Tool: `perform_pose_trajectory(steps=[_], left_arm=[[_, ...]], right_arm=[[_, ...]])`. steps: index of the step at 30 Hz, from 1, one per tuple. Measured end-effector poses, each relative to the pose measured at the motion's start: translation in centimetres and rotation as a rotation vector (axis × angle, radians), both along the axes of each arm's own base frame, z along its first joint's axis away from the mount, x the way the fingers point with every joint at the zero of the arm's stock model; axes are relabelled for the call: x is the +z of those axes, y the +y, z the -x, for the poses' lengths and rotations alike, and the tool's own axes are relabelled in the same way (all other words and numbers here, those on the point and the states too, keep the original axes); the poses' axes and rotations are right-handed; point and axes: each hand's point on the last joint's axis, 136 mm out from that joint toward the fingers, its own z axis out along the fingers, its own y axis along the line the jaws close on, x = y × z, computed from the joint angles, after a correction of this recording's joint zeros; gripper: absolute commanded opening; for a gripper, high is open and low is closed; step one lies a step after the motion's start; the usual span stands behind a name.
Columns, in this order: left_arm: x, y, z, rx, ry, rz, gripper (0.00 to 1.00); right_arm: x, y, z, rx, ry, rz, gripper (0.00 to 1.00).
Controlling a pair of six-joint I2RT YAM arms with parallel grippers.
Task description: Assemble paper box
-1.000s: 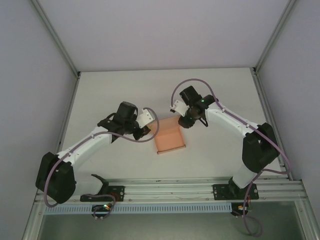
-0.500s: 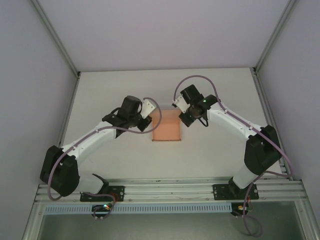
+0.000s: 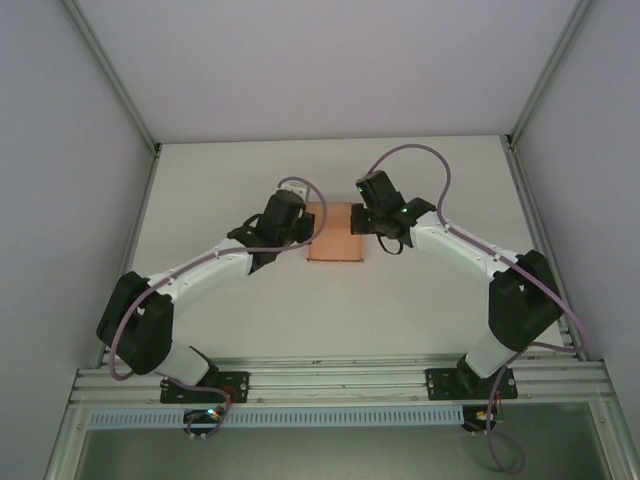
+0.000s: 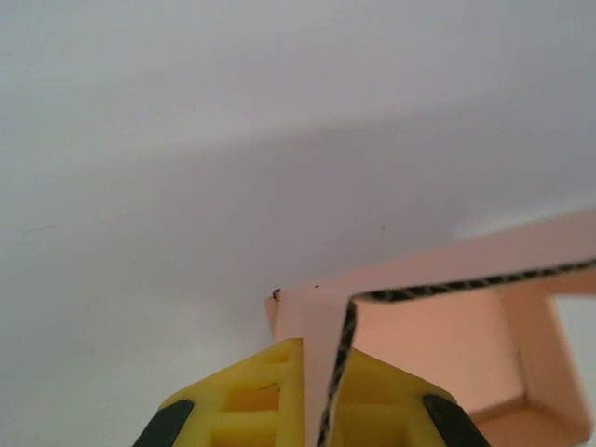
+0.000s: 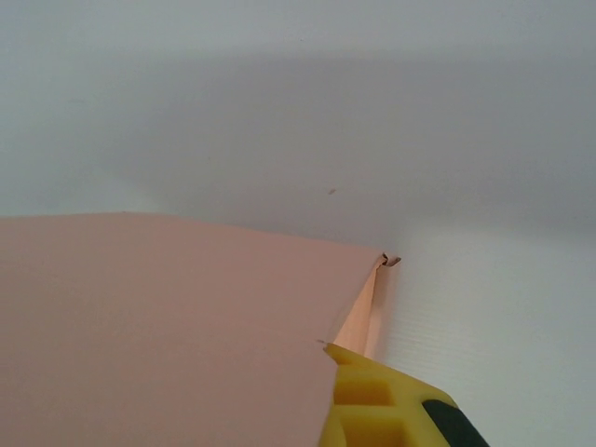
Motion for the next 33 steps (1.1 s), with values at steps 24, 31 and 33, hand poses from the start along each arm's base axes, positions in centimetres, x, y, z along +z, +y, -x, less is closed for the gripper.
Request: perform_pose_trajectory(steps=[24, 31, 33], left_arm=[[-5.5, 0.3, 1.8, 0.049, 0.015, 0.014, 0.09], [-5.8, 0.4, 4.8, -0.02, 0.05, -0.003, 0.27], [-5.5, 0.4, 5.3, -0.034, 0.053, -0.01, 0.35]], right_arm=[[-6.0, 0.5, 2.8, 0.012, -0.078, 0.173, 0.04], [-6.0, 0.8, 4.0, 0.021, -0.118, 0.235, 0.04], [-6.0, 0.9, 4.2, 0.022, -0.125, 0.244, 0.05]])
